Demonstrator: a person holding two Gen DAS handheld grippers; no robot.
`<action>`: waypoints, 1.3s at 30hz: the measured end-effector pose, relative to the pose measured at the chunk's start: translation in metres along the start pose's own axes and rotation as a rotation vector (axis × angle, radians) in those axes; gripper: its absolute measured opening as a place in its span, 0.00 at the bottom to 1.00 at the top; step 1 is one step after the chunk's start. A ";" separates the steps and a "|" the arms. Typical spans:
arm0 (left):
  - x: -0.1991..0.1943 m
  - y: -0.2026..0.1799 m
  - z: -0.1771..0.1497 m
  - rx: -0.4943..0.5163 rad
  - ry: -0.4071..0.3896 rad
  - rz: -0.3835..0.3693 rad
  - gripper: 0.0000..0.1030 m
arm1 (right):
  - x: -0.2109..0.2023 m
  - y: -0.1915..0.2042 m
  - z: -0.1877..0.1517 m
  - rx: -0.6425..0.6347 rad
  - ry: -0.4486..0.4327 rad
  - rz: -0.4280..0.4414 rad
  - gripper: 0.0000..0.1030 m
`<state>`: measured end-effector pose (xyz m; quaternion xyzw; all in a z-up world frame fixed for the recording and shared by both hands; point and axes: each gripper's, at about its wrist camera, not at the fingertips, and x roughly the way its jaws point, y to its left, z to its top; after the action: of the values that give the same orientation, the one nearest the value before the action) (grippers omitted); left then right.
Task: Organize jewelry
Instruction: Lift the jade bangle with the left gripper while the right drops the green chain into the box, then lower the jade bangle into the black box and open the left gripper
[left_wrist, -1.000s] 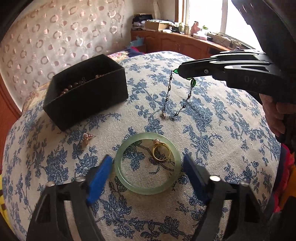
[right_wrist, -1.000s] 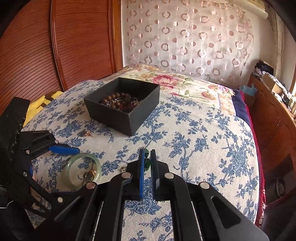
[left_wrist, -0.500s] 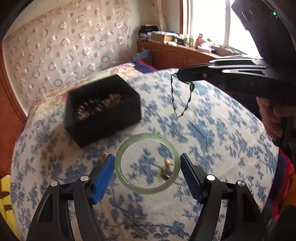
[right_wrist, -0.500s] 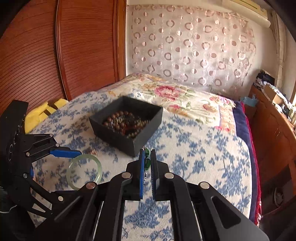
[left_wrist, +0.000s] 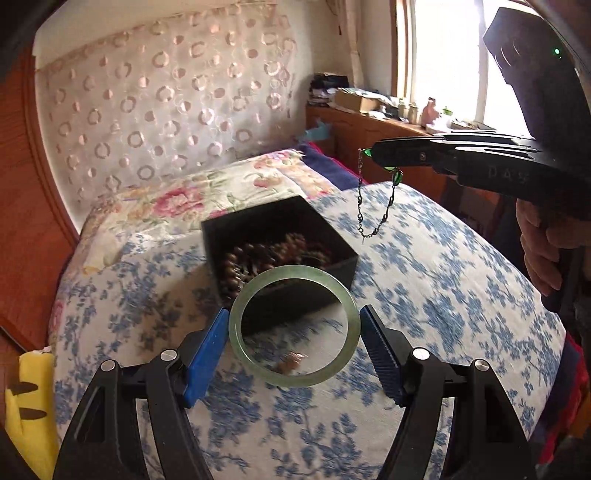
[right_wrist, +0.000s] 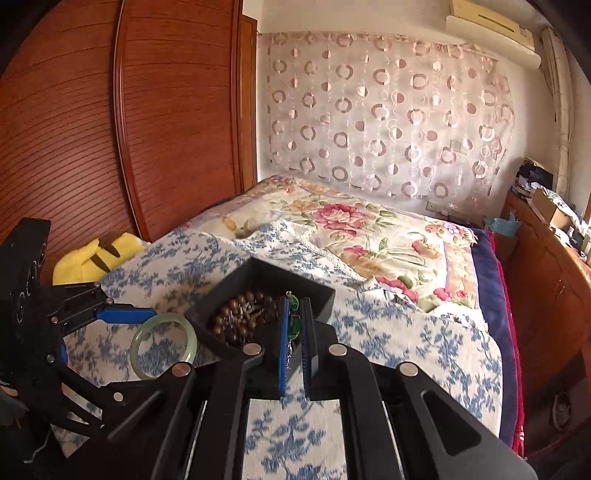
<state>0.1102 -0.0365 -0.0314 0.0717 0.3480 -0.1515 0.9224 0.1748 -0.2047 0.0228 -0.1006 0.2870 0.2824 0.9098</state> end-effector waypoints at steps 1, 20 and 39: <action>0.000 0.004 0.002 -0.006 -0.002 0.004 0.67 | 0.003 0.000 0.003 -0.001 0.001 -0.001 0.07; 0.025 0.029 0.030 -0.043 -0.016 0.036 0.67 | 0.047 -0.006 -0.002 0.042 0.119 0.009 0.21; 0.095 0.022 0.052 -0.017 0.102 0.062 0.67 | 0.024 -0.010 -0.045 -0.020 0.119 -0.042 0.21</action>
<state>0.2173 -0.0495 -0.0549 0.0824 0.3936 -0.1160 0.9082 0.1759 -0.2174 -0.0276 -0.1326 0.3357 0.2595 0.8958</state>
